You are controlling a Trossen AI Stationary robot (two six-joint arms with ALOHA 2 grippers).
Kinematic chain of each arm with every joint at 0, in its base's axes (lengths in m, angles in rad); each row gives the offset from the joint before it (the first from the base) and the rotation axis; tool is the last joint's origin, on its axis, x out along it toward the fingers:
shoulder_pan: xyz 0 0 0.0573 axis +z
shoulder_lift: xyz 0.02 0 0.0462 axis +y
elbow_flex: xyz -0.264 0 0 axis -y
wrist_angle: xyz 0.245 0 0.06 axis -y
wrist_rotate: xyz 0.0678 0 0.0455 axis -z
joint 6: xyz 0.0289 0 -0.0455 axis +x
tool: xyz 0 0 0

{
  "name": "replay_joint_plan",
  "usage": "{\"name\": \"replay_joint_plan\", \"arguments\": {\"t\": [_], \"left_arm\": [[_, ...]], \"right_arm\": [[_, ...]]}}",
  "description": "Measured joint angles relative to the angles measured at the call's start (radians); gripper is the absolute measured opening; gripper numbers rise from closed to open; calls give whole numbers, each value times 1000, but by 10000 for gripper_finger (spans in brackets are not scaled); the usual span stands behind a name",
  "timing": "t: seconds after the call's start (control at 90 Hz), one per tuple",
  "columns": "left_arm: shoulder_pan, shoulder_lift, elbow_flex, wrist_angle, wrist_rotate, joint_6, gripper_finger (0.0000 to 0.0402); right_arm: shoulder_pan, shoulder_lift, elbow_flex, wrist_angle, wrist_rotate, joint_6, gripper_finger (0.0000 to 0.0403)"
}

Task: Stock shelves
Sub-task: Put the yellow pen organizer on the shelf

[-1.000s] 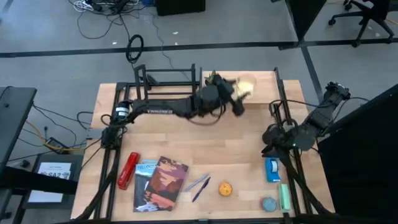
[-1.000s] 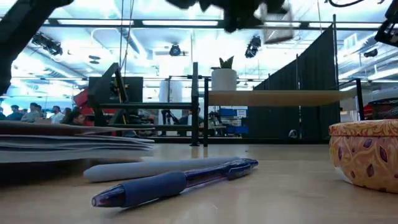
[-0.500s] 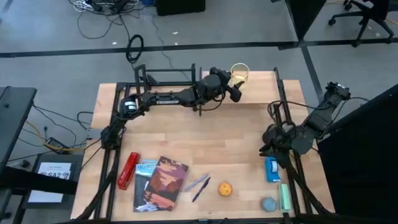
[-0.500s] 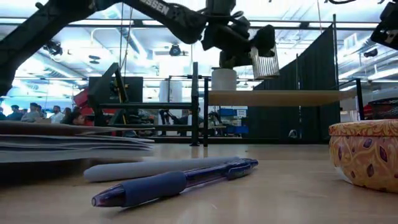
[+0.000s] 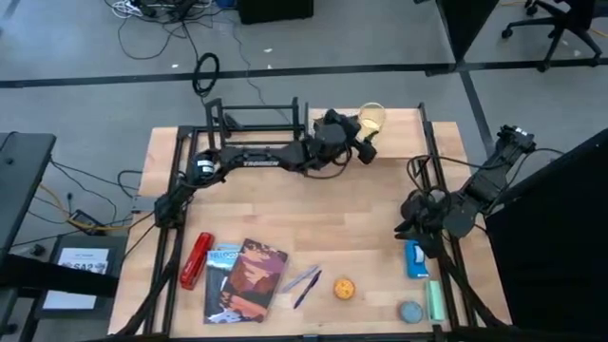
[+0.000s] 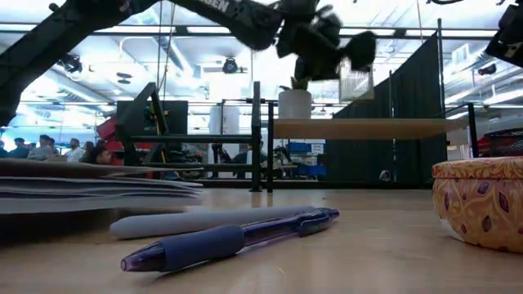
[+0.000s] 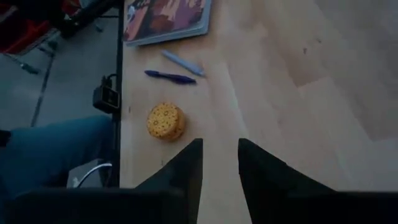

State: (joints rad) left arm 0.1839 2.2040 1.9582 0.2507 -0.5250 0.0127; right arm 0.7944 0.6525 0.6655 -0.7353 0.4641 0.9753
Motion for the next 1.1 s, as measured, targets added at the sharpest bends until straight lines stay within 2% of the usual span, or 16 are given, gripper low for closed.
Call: {"name": "replay_joint_plan", "arguments": {"t": [0.244,0.389,0.533,0.6,0.744,0.922,1.1], "left_arm": [[-73,-6,85,-23,-171,-3,283],[-118,-3,91,-22,-329,-92,283],[-127,54,94,13,-500,-181,283],[-127,87,91,12,-547,-213,283],[-115,135,105,23,-553,-313,283],[-98,195,211,-4,-571,-278,283],[-71,246,309,-133,-552,-269,283]], "right_arm": [[0,2,0,0,0,-14,74],[0,2,0,1,0,-27,74],[-1,2,0,2,0,-36,75],[-1,2,0,3,-1,-37,75],[-1,2,0,8,-1,-37,75],[-1,2,0,9,-1,-37,75],[-1,2,0,9,-1,-37,75]]}}
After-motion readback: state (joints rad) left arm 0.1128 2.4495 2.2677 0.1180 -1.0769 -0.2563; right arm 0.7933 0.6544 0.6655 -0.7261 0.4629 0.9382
